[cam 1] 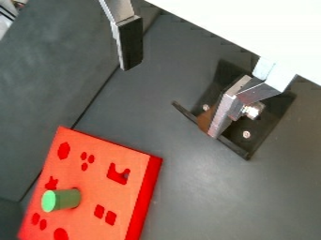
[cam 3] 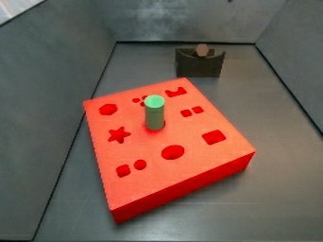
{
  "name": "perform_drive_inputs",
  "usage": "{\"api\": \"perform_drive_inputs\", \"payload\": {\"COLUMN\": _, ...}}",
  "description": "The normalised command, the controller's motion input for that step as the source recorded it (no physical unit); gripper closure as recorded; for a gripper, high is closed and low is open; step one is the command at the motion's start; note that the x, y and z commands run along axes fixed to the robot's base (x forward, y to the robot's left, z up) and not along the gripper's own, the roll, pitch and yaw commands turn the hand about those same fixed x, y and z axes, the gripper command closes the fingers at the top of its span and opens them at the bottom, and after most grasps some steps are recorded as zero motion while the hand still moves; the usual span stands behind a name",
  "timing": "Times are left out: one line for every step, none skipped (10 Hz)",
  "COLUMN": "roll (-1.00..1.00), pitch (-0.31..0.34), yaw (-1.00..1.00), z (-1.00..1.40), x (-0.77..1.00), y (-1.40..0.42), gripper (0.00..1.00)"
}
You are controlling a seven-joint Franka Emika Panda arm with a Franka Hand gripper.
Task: Pick up the hexagon object. Move up. Place the hexagon object on the fixture. Regrasp the hexagon object. Move to above the board. Insert the hexagon object.
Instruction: Regrasp the hexagon object.
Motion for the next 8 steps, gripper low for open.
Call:
{"api": "perform_drive_inputs", "payload": {"roll": 1.0, "pitch": 0.033, "yaw": 0.01, "z": 0.07, "x": -0.04, "y": -0.37, "gripper": 0.0}}
{"api": "perform_drive_inputs", "payload": {"roll": 1.0, "pitch": 0.031, "yaw": 0.01, "z": 0.04, "x": -0.03, "y": -0.12, "gripper": 0.0}}
{"api": "perform_drive_inputs", "payload": {"roll": 1.0, "pitch": 0.03, "yaw": 0.01, "z": 0.05, "x": -0.04, "y": -0.02, "gripper": 0.0}}
{"api": "perform_drive_inputs", "payload": {"roll": 1.0, "pitch": 0.023, "yaw": 0.01, "z": 0.02, "x": -0.03, "y": -0.04, "gripper": 0.0}}
{"api": "perform_drive_inputs", "payload": {"roll": 1.0, "pitch": 0.02, "yaw": 0.01, "z": 0.01, "x": -0.03, "y": -0.04, "gripper": 0.0}}
{"api": "perform_drive_inputs", "payload": {"roll": 1.0, "pitch": 0.013, "yaw": 0.01, "z": 0.01, "x": -0.04, "y": -0.03, "gripper": 0.0}}
{"api": "perform_drive_inputs", "payload": {"roll": 1.0, "pitch": 0.006, "yaw": 0.01, "z": 0.01, "x": -0.04, "y": -0.02, "gripper": 0.0}}
{"api": "perform_drive_inputs", "payload": {"roll": 1.0, "pitch": 0.002, "yaw": 0.02, "z": 0.01, "x": -0.03, "y": -0.02, "gripper": 0.0}}
